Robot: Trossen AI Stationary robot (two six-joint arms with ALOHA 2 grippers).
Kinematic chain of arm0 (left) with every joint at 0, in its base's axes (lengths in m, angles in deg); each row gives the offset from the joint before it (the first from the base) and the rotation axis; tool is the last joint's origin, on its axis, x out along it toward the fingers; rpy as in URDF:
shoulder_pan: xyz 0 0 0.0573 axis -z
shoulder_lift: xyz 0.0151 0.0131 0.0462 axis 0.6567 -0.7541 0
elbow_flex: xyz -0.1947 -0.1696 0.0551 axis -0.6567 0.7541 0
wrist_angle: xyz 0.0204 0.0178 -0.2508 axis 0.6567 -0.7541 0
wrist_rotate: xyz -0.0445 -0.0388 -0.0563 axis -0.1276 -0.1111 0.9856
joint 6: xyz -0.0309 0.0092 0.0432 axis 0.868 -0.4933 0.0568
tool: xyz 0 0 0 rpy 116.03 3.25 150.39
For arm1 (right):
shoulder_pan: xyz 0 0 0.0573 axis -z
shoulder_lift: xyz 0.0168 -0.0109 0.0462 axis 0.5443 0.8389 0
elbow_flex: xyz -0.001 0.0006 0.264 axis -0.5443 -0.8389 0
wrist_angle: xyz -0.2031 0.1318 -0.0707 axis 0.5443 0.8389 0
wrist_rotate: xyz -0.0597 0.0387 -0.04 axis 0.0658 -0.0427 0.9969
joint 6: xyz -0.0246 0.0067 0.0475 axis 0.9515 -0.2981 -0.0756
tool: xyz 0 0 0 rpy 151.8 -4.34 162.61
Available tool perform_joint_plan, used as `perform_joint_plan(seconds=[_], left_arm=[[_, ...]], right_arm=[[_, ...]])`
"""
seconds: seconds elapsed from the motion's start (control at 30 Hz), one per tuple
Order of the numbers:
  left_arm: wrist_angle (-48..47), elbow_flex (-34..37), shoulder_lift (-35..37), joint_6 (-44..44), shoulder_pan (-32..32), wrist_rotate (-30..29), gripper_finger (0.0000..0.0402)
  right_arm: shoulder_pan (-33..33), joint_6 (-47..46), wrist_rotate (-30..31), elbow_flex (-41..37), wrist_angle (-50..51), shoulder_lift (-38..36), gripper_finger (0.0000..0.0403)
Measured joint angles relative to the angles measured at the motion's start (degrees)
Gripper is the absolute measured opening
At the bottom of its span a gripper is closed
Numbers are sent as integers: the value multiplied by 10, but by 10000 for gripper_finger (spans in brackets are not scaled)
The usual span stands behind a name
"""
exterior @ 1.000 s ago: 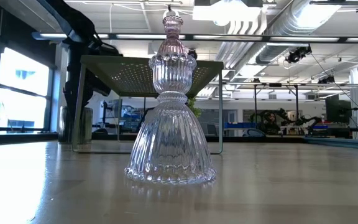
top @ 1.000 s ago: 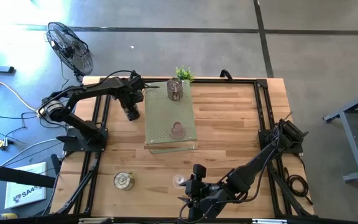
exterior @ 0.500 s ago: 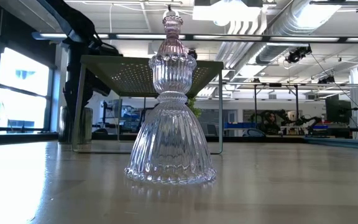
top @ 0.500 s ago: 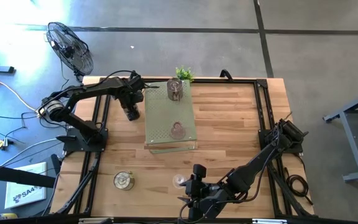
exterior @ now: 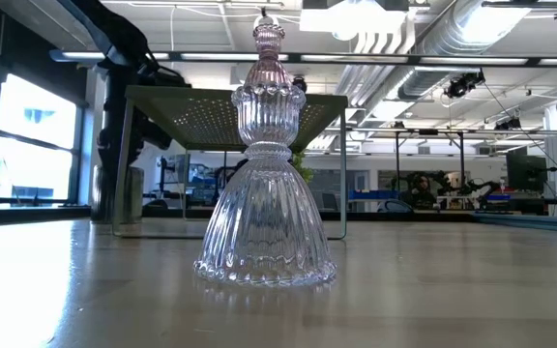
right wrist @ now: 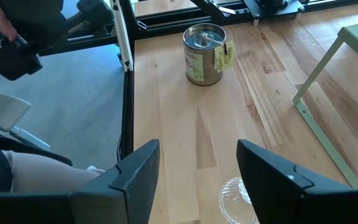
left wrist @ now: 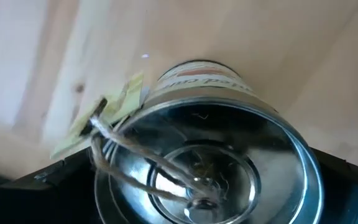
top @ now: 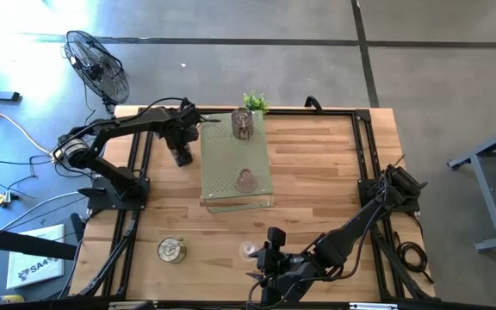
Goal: Pick & Place candle stick holders
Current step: Put the top brown scented candle on the shelf
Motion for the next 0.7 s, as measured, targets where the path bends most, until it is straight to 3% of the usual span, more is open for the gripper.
perform_joint_plan(seconds=[0.7], left_arm=[[-1, 0, 0, 30, 0, -23, 391]], right_arm=[[0, 0, 0, 0, 0, 0, 209]])
